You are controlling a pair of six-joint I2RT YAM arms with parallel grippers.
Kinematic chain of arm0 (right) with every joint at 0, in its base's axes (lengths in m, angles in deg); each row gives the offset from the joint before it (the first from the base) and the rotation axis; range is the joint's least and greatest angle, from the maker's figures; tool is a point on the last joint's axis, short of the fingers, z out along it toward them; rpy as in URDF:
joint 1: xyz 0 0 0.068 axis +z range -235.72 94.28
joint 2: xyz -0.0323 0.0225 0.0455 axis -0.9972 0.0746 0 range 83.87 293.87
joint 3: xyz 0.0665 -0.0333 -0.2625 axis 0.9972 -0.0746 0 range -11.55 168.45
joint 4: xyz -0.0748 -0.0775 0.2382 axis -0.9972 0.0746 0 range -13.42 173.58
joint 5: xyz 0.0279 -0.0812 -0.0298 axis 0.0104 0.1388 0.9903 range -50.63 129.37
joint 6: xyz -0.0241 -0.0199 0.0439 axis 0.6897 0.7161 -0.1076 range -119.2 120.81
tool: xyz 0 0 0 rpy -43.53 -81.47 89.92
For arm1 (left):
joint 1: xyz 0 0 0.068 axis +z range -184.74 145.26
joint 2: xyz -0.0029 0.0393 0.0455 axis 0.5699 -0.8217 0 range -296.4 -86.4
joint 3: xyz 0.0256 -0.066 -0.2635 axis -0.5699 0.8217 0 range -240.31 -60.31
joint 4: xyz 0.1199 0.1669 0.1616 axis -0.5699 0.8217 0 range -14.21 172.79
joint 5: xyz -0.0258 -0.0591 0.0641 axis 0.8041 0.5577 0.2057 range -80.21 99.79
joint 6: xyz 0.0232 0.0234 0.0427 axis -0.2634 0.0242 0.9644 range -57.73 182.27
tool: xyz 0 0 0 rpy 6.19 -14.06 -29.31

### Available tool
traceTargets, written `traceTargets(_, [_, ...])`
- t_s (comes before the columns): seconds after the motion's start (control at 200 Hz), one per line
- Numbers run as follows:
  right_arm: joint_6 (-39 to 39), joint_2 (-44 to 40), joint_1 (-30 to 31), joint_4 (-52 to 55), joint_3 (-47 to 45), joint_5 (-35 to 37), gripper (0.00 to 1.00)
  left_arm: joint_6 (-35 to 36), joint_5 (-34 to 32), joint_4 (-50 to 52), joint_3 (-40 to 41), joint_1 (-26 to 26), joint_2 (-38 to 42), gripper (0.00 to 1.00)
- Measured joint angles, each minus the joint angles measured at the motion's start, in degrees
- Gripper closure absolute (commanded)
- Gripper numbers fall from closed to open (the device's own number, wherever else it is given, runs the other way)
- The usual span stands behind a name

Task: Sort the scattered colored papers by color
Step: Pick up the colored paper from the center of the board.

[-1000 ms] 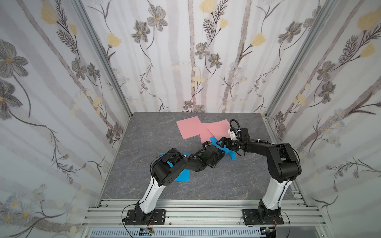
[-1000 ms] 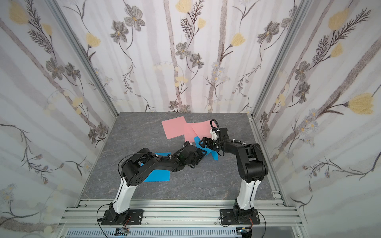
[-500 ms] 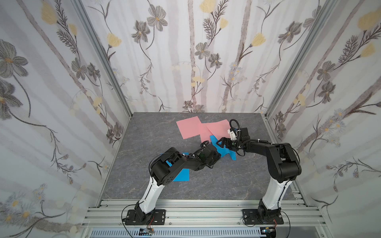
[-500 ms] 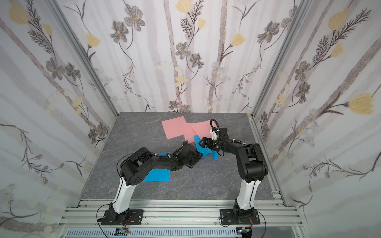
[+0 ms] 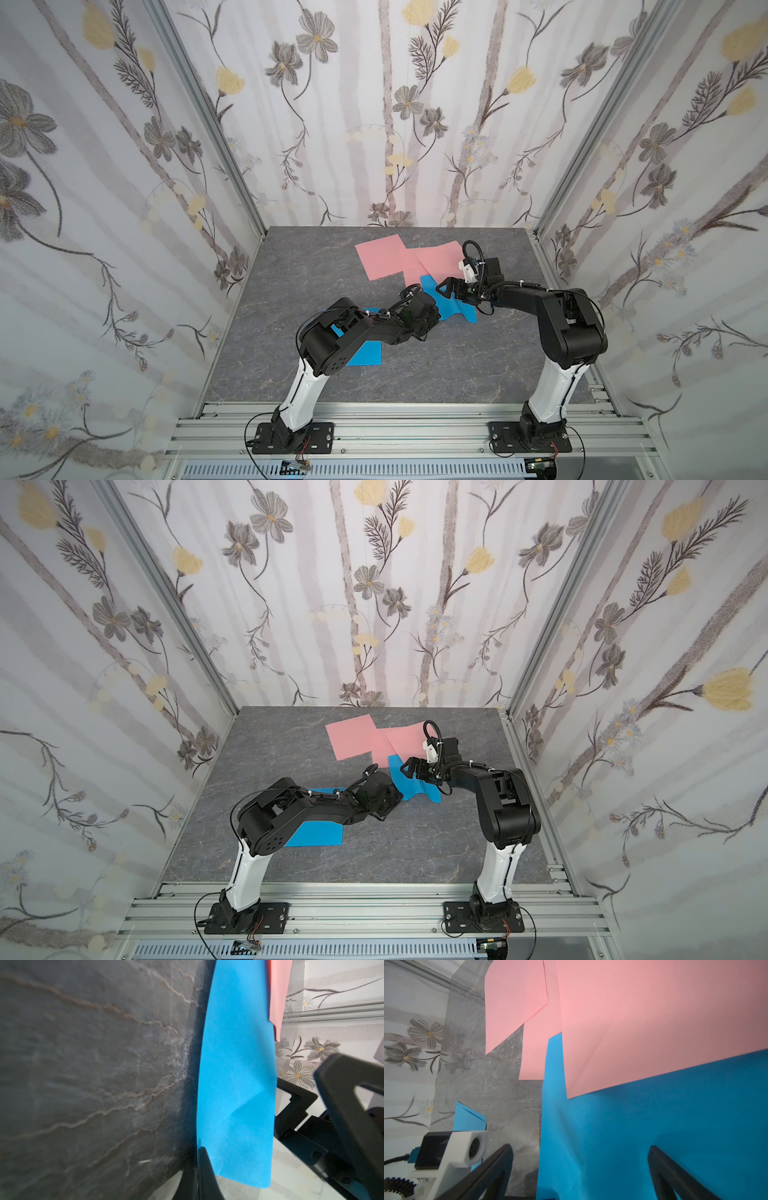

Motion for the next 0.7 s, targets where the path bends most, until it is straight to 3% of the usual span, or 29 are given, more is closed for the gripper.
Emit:
traceTargets(0.18, [-0.02, -0.74, 0.31, 1.18, -0.31, -0.22, 0.0, 1.88, -0.22, 4.02, -1.4, 0.02, 0.7, 1.0])
traceTargets(0.465, [-0.07, -2.71, 0.44, 6.32, -0.39, -0.55, 0.0, 9.92, -1.88, 22.67, -6.21, 0.07, 4.46, 1.0])
traceTargets(0.699, [0.04, -5.11, 0.37, 13.11, 1.7, -0.48, 0.0, 13.4, -1.95, 27.67, -7.54, 0.07, 5.4, 1.0])
